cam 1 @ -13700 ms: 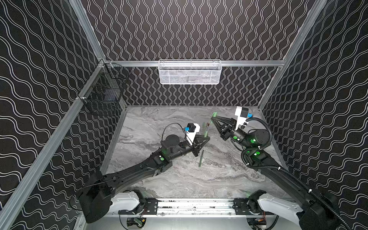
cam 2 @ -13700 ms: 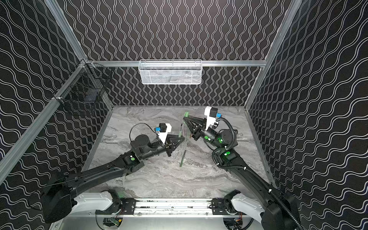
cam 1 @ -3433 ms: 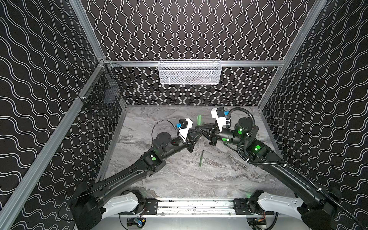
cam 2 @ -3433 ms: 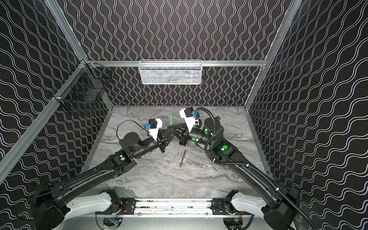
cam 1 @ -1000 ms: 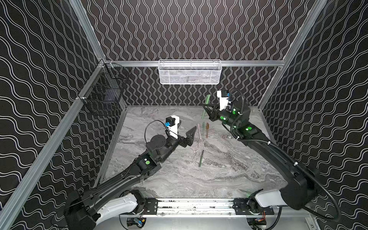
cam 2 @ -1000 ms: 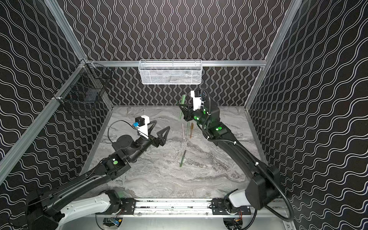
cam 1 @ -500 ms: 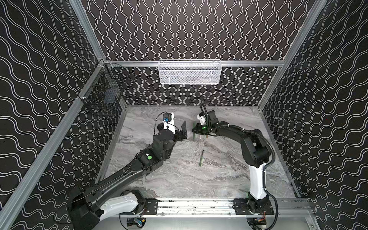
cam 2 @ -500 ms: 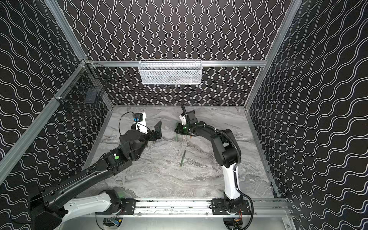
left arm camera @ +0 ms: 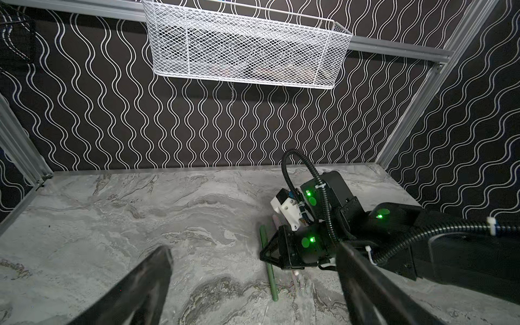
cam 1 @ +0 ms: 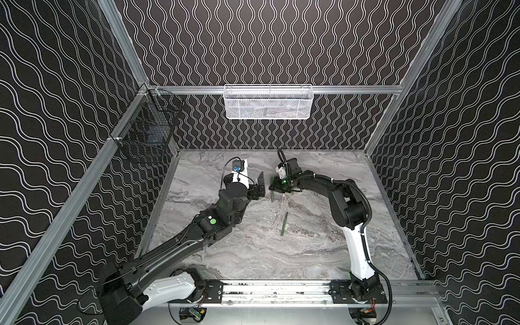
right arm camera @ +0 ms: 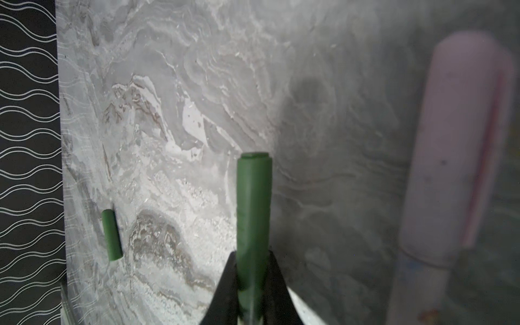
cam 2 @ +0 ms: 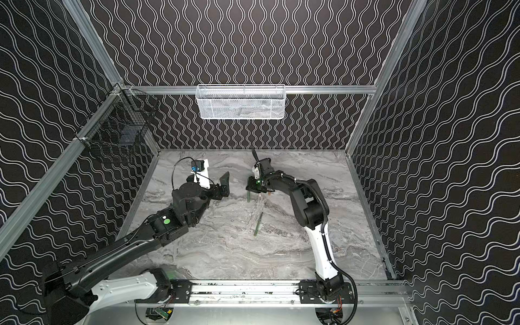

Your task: Insert the pens into the pen caps

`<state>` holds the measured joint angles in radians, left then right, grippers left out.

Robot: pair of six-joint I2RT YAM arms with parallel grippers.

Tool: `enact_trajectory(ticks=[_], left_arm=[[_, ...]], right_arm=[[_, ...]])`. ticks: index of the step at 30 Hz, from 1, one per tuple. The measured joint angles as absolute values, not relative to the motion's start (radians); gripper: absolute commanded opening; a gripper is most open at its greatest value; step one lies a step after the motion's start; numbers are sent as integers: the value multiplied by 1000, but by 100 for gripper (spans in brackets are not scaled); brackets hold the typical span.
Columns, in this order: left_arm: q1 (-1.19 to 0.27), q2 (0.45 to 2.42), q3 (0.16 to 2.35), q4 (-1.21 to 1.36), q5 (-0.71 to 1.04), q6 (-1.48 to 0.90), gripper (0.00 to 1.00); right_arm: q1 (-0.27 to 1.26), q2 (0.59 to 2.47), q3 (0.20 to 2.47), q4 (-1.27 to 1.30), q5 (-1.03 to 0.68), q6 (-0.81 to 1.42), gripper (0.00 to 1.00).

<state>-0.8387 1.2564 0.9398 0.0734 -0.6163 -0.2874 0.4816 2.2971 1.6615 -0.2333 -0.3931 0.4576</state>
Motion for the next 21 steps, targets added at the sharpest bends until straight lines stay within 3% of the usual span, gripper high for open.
enact_trajectory(ticks=[4, 13, 21], left_arm=[[-838, 1256, 943, 72, -616, -287, 94], [-833, 1231, 954, 51, -569, -286, 94], [-787, 1201, 963, 34, -557, -321, 94]], right_arm=[[481, 2299, 1666, -234, -385, 472, 25], [482, 2296, 1674, -237, -361, 498, 28], [557, 2160, 1652, -266, -255, 480, 45]])
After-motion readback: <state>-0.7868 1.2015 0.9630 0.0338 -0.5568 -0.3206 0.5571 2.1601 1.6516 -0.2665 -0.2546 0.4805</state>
